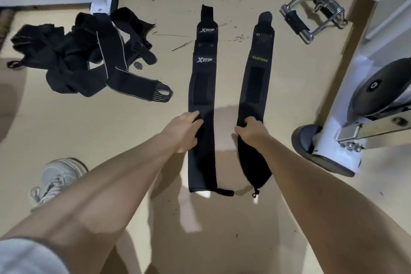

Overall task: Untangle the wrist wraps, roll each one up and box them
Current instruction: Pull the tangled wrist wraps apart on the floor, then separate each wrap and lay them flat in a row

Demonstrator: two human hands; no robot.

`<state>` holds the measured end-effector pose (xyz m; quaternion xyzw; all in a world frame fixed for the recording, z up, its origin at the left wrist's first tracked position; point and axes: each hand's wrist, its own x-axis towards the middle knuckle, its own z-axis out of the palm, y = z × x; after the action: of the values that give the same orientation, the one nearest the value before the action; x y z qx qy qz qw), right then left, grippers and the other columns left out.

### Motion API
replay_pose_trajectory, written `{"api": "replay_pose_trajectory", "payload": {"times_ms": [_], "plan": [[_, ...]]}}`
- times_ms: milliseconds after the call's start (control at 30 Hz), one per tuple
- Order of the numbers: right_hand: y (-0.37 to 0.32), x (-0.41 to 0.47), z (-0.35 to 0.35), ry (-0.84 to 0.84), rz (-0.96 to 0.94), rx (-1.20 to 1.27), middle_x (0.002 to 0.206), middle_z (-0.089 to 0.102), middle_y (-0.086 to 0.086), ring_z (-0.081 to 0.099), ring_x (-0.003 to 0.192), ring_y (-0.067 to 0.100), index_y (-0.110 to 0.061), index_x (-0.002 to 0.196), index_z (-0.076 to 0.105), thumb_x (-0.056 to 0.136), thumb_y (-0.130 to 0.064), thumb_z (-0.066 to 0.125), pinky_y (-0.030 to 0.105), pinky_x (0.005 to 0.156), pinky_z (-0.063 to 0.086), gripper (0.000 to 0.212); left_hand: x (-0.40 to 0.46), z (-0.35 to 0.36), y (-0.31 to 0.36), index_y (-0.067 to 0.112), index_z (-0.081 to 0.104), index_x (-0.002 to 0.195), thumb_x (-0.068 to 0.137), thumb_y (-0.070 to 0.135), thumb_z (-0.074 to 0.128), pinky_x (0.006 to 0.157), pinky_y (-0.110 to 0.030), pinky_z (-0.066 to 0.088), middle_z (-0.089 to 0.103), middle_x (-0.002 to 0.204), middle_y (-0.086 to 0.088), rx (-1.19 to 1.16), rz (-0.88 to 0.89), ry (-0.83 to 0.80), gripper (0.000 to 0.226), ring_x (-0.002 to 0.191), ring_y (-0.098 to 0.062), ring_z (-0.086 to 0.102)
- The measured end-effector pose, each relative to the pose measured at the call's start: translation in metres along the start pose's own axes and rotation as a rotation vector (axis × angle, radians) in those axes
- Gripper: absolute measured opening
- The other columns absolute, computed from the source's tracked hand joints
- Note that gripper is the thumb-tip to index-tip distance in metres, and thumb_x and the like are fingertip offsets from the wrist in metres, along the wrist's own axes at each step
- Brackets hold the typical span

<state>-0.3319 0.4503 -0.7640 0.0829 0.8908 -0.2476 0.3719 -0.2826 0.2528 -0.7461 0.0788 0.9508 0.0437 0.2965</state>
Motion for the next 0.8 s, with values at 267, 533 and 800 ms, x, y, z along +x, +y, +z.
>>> {"api": "replay_pose_trajectory", "payload": {"times_ms": [267,533,800], "plan": [[-0.122,-0.019,-0.011,-0.003,-0.286,0.091,0.125,0.053,0.012,0.051,0.100,0.023,-0.005,0.132,0.042,0.098,-0.025,0.047,0.027,0.080,0.038,0.040,-0.002,-0.065,-0.077,0.008,0.022,0.148,0.096,0.023,0.045,0.113,-0.035,0.023,0.020,0.156,-0.011,0.026,-0.058,0.205,0.059,0.141,-0.027,0.023],[-0.234,0.016,-0.011,0.138,-0.340,0.016,0.141,0.041,0.009,0.047,0.121,0.022,-0.012,0.140,0.040,0.096,-0.029,0.051,0.025,0.086,0.033,0.049,0.025,-0.088,-0.247,0.004,0.021,0.148,0.092,0.023,0.053,0.110,-0.041,0.030,0.017,0.156,-0.015,-0.030,-0.332,0.299,0.066,0.140,-0.032,0.023],[-0.344,0.040,0.017,0.108,-0.358,-0.011,0.147,0.040,0.005,0.041,0.132,0.021,-0.014,0.139,0.046,0.099,-0.021,0.047,0.024,0.101,0.031,0.041,0.068,-0.115,-0.371,0.022,0.018,0.153,0.094,0.007,0.045,0.117,-0.043,0.019,-0.003,0.161,-0.011,0.017,-0.264,0.221,0.067,0.146,-0.032,0.006]]}}
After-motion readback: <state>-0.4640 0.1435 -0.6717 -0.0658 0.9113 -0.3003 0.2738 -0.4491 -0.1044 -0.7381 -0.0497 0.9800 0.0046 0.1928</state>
